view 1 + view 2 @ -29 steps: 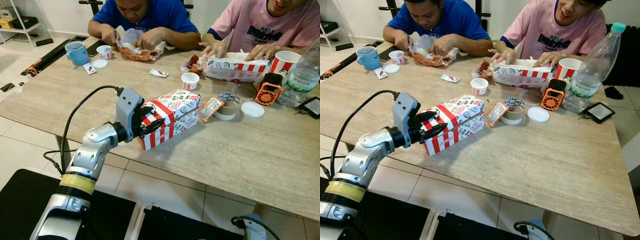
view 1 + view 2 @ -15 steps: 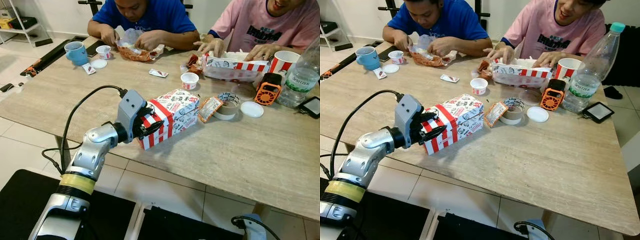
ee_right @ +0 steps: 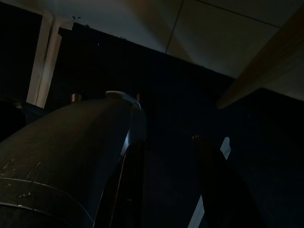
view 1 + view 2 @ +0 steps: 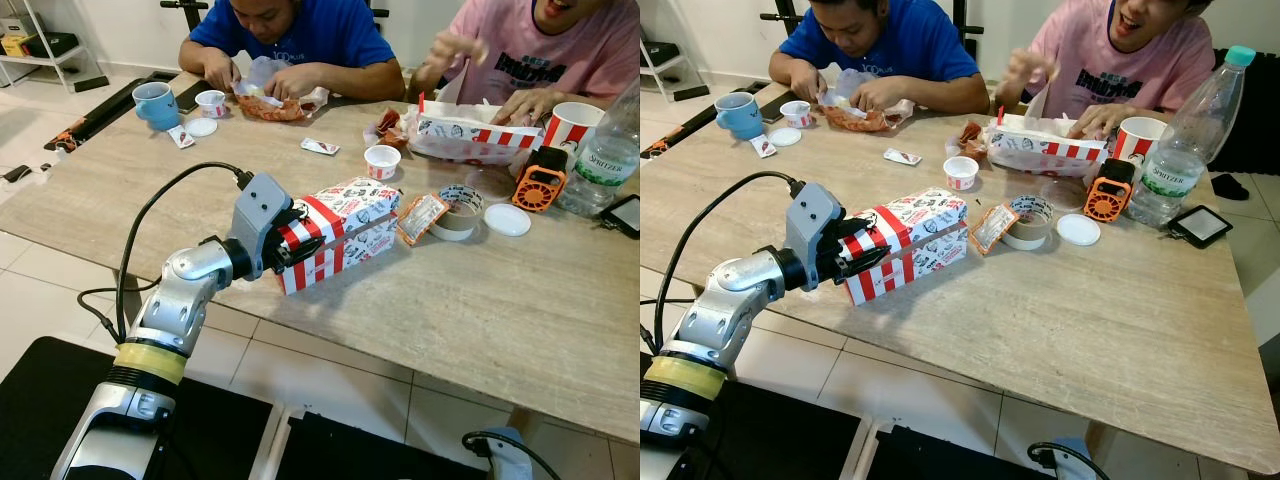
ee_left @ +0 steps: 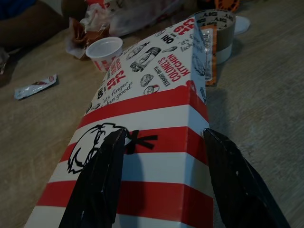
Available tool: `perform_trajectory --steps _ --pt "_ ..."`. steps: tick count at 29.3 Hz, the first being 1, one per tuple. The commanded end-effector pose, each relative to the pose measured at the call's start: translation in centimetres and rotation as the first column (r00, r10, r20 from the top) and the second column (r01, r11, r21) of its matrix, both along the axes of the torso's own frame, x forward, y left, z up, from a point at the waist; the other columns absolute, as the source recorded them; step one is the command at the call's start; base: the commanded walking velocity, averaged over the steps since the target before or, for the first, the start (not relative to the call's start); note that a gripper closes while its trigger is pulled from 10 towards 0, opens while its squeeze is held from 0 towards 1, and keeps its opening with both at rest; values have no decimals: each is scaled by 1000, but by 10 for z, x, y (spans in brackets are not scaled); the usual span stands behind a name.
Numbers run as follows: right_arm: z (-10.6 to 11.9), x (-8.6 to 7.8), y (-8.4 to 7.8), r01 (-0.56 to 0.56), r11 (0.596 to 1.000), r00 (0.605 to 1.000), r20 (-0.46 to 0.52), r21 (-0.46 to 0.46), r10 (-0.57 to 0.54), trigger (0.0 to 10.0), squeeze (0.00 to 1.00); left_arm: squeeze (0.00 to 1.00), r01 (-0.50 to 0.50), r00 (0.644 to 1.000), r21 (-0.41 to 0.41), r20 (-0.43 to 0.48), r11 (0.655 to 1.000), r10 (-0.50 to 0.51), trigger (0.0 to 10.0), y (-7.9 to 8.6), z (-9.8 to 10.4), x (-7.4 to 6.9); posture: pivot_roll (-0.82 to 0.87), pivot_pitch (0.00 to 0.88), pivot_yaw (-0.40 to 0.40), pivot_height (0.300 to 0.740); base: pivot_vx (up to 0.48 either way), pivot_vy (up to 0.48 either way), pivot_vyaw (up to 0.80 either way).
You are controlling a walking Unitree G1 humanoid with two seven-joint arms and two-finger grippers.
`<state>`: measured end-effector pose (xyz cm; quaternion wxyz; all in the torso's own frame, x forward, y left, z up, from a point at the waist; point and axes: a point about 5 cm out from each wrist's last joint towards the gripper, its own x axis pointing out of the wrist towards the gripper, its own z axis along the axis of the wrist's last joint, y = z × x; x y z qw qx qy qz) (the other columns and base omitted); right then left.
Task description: Restocking fridge
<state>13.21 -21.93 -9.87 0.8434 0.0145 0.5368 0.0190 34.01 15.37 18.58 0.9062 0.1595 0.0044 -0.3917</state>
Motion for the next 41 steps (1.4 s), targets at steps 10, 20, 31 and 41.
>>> perform_trajectory --steps 10,20,31,41 --pt "-1 -2 1 21 1000 1000 2 4 -21 10000 0 0 -7 1000 59 4 998 7 10000 9 -1 -2 -38 77 40 740 0 0 0" --pt "-1 -3 0 24 1000 1000 0 5 -24 10000 0 0 -33 999 7 -37 999 33 0 16 -7 0 -39 80 41 740 0 0 0" --pt "-1 -2 0 27 1000 1000 2 5 -27 10000 0 0 -58 998 18 -36 998 58 10000 18 -8 2 -37 76 38 740 0 0 0" --pt "0 -1 0 27 1000 1000 3 6 -27 10000 0 0 -60 998 1 -14 998 60 10000 19 -2 3 -34 76 34 740 0 0 0"
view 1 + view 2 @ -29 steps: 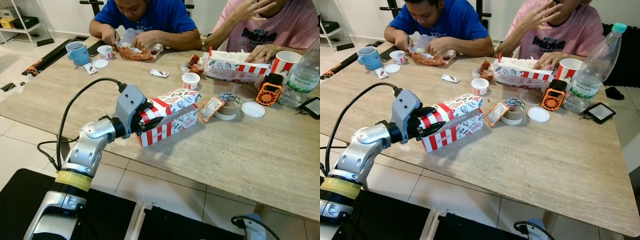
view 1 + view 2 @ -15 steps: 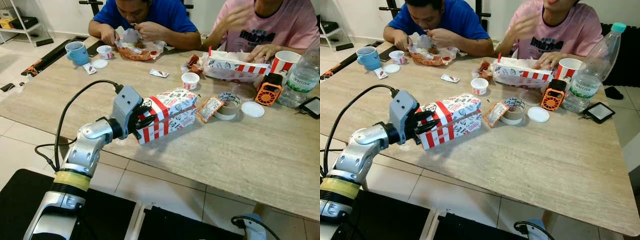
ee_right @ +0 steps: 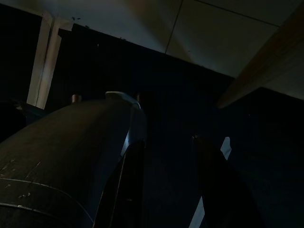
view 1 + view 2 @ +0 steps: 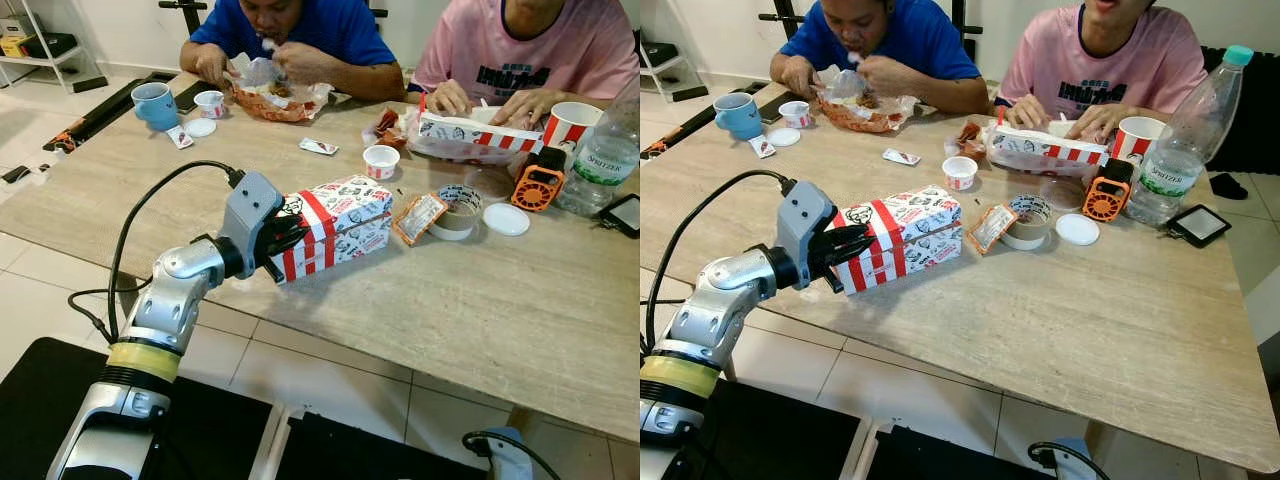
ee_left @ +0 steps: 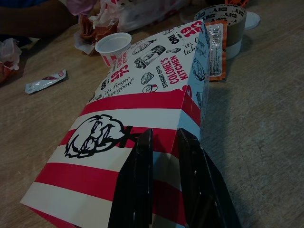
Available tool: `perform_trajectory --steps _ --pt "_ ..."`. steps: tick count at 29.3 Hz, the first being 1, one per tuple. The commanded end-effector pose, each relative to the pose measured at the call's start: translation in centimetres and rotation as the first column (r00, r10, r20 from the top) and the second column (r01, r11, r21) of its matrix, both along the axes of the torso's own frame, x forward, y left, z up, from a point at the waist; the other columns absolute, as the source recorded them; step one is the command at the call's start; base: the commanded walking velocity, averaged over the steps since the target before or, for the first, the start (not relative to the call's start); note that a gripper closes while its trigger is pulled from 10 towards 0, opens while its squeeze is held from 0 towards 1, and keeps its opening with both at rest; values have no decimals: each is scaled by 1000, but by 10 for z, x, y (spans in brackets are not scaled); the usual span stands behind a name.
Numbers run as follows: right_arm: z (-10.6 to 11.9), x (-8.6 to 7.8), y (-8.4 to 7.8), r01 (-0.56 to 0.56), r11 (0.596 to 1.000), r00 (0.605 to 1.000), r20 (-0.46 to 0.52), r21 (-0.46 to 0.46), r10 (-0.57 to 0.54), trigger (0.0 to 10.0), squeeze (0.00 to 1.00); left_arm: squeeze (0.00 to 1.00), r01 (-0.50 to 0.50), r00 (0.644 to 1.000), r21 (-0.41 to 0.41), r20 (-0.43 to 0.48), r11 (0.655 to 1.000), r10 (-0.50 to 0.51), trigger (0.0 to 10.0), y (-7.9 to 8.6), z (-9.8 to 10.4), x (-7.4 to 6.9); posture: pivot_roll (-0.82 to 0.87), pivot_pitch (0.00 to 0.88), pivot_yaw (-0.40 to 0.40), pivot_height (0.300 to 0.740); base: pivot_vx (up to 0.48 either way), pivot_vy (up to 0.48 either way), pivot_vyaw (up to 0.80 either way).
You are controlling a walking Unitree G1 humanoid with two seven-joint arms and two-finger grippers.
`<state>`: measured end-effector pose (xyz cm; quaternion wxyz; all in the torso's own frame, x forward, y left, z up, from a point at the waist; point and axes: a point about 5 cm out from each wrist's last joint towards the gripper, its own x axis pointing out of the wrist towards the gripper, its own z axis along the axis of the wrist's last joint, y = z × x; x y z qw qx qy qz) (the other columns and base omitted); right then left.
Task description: Restocking fridge
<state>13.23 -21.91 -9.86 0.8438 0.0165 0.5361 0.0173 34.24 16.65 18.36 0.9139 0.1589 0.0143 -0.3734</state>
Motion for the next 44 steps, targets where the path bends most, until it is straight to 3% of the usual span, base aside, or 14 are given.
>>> perform_trajectory --steps 1,7,8,9,10,11,12,13,26,32,33,39,40,44 --pt "0 0 0 22 1000 1000 3 5 -22 10000 0 0 -22 1000 -20 8 1000 23 10000 6 4 2 -35 81 30 740 0 0 0" --pt "0 0 0 19 1000 1000 5 8 -19 10000 0 0 -11 999 -145 43 989 17 10000 12 23 1 -41 94 41 740 0 0 0" --pt "0 -1 -3 29 1000 1000 5 5 -29 10000 0 63 2 999 -195 53 981 8 10000 13 29 0 -39 91 40 740 0 0 0" --pt "0 -2 -4 33 999 999 3 2 -33 10000 0 353 19 998 -236 63 972 -4 10000 14 35 -2 -41 89 39 740 0 0 0" --pt "0 -2 -4 33 999 999 3 2 -33 10000 0 353 19 998 -236 63 972 -4 10000 14 35 -2 -41 89 39 740 0 0 0" --pt "0 -2 -5 35 999 999 0 0 -35 10000 0 710 34 997 -263 70 964 -16 10000 13 38 -4 -41 89 39 740 0 0 0" --pt "0 -2 -5 35 999 999 0 0 -35 10000 0 710 34 997 -263 70 964 -16 10000 13 38 -4 -41 89 39 740 0 0 0" --pt "0 -4 -5 36 999 999 -2 1 -36 10000 0 1000 44 997 -278 73 960 -25 10000 13 39 -5 -39 94 35 740 0 0 0" --pt "0 -5 -5 39 999 999 -5 4 -39 10000 0 1000 114 990 -368 114 923 -77 10000 23 56 -18 -33 93 29 740 0 0 0" --pt "0 -5 -8 56 998 998 -4 3 -56 10000 0 1000 147 987 -324 109 935 -117 10000 27 55 -25 -31 117 25 740 0 0 0" --pt "0 -5 -9 59 998 998 -3 4 -59 10000 0 0 155 986 -279 98 948 -133 10000 29 52 -27 -31 118 32 740 0 0 0" --pt "2 -5 -16 74 997 997 -1 -11 -74 10000 0 0 70 996 -271 73 960 -52 10000 37 40 -21 -34 122 36 740 0 0 0" --pt "2 -6 -16 72 997 997 -2 -11 -72 10000 0 0 30 997 -329 73 944 -6 10000 41 38 -21 -36 123 35 740 0 0 0" --pt "1 -7 -13 65 998 998 -6 -7 -65 10000 0 0 -30 995 -405 75 914 65 10000 49 37 -22 -31 123 30 740 0 0 0"
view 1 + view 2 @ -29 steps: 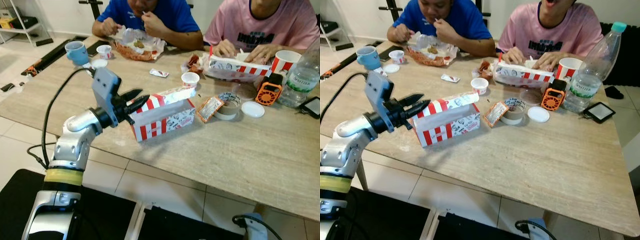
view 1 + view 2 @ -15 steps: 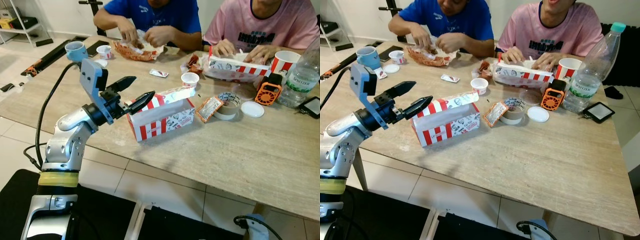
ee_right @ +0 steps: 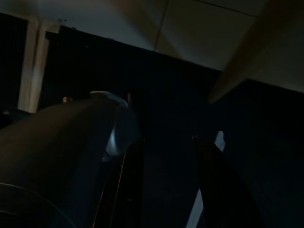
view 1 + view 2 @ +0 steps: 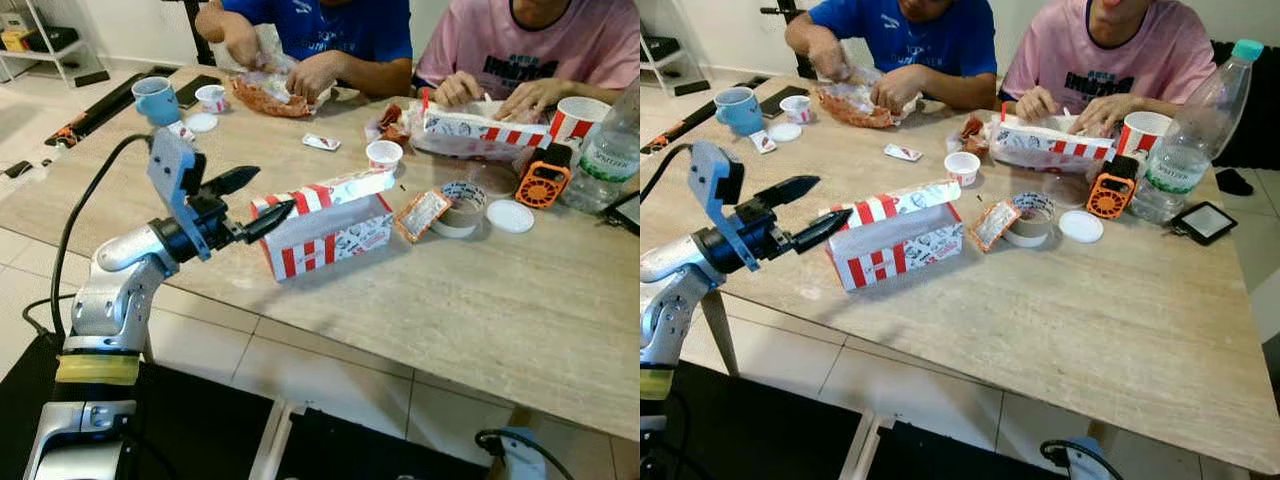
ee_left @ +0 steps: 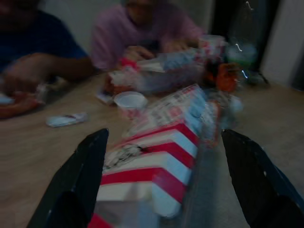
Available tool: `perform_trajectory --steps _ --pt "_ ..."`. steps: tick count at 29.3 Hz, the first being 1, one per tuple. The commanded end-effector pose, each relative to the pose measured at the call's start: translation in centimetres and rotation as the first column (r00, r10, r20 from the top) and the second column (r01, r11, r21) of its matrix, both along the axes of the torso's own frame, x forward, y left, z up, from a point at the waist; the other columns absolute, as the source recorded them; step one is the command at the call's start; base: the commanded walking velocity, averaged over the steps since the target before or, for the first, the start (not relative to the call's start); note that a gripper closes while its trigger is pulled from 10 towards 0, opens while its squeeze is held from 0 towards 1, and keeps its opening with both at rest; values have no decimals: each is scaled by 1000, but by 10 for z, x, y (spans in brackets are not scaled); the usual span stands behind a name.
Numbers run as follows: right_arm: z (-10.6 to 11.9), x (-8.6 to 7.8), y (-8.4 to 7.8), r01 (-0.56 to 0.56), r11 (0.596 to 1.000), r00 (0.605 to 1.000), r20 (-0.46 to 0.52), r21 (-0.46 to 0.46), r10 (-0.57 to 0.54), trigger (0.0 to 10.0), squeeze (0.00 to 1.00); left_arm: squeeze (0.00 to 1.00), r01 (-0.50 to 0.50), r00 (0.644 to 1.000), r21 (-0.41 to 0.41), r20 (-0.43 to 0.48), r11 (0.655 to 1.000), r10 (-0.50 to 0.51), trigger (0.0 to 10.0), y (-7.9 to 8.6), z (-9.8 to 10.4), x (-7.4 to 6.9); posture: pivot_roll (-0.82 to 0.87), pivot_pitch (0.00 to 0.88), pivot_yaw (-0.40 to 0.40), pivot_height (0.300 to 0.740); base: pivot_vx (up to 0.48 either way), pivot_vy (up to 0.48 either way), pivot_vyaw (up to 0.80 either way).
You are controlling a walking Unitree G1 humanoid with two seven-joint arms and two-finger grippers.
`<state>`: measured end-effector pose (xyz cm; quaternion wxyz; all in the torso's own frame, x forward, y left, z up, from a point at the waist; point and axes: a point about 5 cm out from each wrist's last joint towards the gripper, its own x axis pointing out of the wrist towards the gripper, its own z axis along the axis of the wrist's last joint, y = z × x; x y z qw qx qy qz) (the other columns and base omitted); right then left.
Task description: Restocking fridge
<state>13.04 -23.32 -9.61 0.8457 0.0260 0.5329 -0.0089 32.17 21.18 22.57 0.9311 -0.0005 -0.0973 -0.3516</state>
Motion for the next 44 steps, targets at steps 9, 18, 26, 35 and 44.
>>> perform_trajectory --steps 9,18,26,35,44 --pt "-1 -4 0 17 1000 1000 -8 5 -17 10000 0 0 -304 952 -239 -58 922 299 10000 52 -9 0 -26 132 33 740 0 0 0" --pt "-1 -5 -5 19 1000 1000 -15 -18 -20 10000 0 0 -348 937 -285 -88 893 337 10000 60 -17 -1 -30 150 29 740 0 0 0" --pt "-2 -10 -6 15 999 999 -31 -33 -16 10000 0 0 -222 974 -245 -25 944 223 10000 43 -6 0 -34 137 40 740 0 0 0" --pt "-6 -18 0 8 1000 999 -49 -25 -9 10000 0 0 148 988 -22 41 989 -147 10000 3 13 -10 -29 145 54 740 0 0 0" --pt "-5 -19 -3 -1 999 999 -53 -34 0 10000 0 0 147 989 202 1 968 -150 10000 -2 5 2 -40 111 63 740 0 0 0"
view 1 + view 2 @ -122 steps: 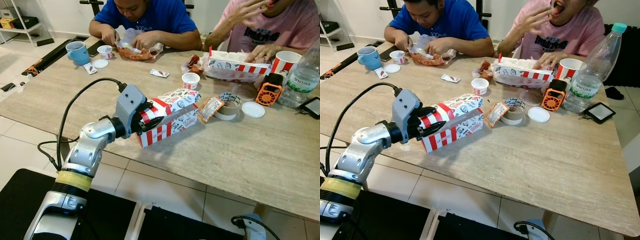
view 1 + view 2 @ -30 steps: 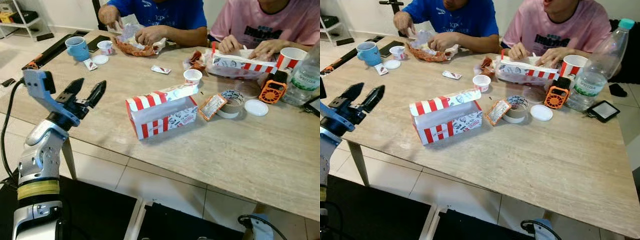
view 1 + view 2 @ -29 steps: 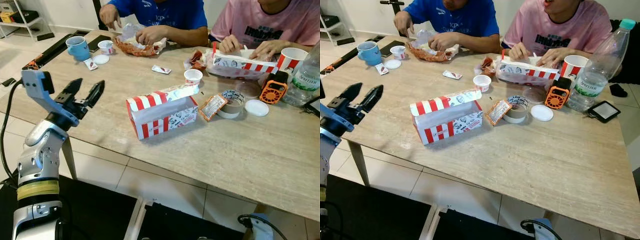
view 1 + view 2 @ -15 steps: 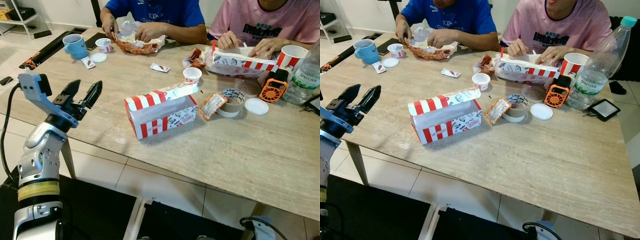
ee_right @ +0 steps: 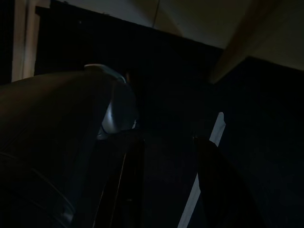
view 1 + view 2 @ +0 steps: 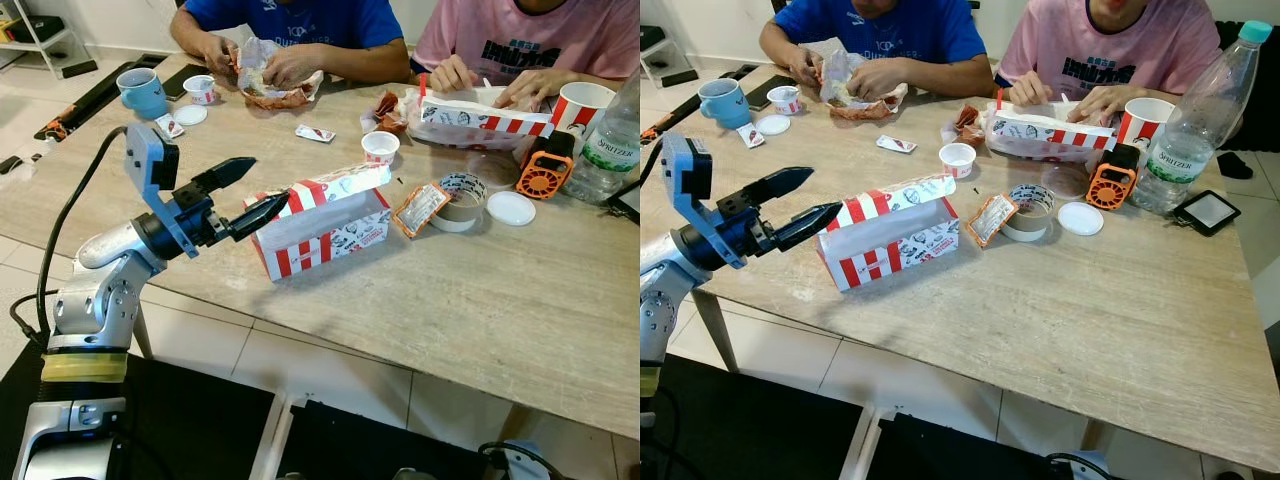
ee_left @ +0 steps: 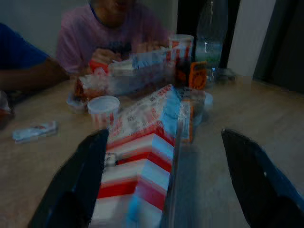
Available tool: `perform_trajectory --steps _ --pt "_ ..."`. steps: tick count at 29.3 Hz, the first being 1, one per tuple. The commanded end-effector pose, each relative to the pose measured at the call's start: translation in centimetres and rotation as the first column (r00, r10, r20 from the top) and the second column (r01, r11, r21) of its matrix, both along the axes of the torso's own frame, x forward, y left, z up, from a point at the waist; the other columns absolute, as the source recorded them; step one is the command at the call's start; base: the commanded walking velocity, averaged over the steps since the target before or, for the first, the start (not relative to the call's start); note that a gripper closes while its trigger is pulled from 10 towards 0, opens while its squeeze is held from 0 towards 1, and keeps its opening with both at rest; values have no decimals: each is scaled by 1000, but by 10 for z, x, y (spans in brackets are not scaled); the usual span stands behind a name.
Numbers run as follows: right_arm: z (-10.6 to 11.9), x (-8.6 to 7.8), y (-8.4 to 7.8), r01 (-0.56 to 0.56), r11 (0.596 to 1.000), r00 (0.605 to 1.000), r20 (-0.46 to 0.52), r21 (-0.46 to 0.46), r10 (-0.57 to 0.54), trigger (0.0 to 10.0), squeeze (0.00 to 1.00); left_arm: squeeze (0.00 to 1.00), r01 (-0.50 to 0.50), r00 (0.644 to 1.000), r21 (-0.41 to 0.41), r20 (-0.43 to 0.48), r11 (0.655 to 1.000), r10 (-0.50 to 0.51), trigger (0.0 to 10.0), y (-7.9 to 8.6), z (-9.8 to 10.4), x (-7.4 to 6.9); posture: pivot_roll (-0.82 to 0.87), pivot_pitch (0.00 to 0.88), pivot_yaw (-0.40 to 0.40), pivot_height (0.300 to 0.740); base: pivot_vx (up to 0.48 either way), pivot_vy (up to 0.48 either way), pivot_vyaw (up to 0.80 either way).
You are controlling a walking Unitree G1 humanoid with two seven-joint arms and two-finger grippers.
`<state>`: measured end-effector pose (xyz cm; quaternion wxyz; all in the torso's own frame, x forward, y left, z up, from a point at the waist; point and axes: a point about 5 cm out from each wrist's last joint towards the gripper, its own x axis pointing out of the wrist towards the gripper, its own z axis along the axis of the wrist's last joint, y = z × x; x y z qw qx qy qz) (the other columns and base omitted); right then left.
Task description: Restocking fridge
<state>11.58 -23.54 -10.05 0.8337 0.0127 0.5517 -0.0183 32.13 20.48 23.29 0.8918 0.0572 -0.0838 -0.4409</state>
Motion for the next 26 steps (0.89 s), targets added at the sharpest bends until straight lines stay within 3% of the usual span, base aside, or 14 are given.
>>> perform_trajectory --steps 1,7,26 --pt "-1 -5 -1 -1 1000 1000 -8 -3 1 10000 0 0 -34 999 68 3 997 33 10000 5 -2 2 -40 111 63 740 0 0 0" --pt "-1 -6 -3 -1 1000 1000 -6 -7 1 10000 0 0 -51 998 163 -19 985 55 10000 1 -16 6 -47 138 55 740 0 0 0" --pt "-1 -13 -9 3 1000 1000 -14 -16 -3 10000 0 0 -15 1000 141 -13 990 17 10000 -4 -17 7 -61 163 53 740 0 0 0"
